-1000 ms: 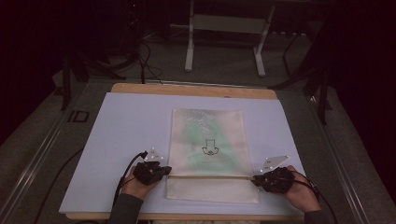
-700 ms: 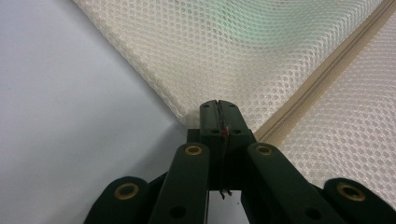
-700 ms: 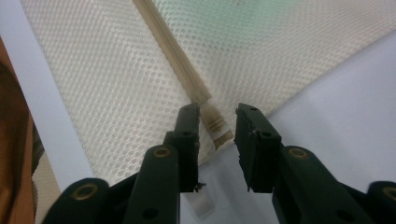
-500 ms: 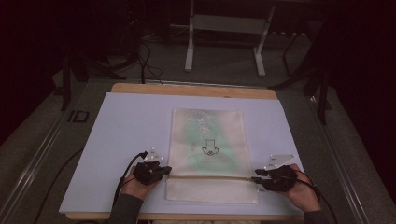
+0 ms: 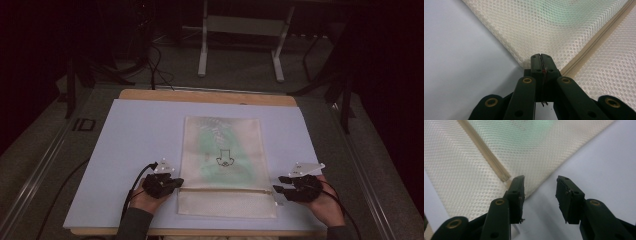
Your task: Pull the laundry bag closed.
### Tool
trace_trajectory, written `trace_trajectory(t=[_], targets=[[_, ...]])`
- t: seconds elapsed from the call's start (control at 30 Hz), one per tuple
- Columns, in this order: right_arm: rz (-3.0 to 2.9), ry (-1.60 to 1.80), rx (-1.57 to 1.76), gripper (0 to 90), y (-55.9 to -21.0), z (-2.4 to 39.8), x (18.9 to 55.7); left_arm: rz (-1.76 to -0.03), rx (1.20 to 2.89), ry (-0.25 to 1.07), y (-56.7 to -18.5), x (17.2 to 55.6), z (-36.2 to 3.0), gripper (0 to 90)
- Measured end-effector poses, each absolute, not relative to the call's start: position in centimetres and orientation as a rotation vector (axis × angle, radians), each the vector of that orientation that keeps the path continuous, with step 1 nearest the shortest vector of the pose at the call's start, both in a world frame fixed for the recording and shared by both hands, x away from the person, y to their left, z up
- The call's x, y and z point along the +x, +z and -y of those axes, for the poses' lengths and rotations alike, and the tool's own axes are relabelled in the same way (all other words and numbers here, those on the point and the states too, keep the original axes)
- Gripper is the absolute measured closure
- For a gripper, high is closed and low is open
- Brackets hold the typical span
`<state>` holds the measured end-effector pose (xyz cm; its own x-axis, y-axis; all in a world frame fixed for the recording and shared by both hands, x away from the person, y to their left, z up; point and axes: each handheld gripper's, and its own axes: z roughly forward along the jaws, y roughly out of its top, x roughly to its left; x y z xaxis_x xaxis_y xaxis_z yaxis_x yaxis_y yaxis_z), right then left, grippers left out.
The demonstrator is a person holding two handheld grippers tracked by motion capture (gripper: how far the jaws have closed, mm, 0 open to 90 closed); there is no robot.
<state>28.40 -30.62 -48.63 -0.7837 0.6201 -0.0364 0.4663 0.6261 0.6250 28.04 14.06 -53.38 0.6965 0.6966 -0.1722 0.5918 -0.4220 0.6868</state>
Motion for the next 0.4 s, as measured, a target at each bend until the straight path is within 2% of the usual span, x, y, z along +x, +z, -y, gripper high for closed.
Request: trace_trajectory(t=[0.4], targets=[[-2.613, 0.857, 0.925, 58.3, -49.54, 30.47, 28.80, -0.977, 2.150, 0.189, -53.38, 27.95, -13.99, 88.8]])
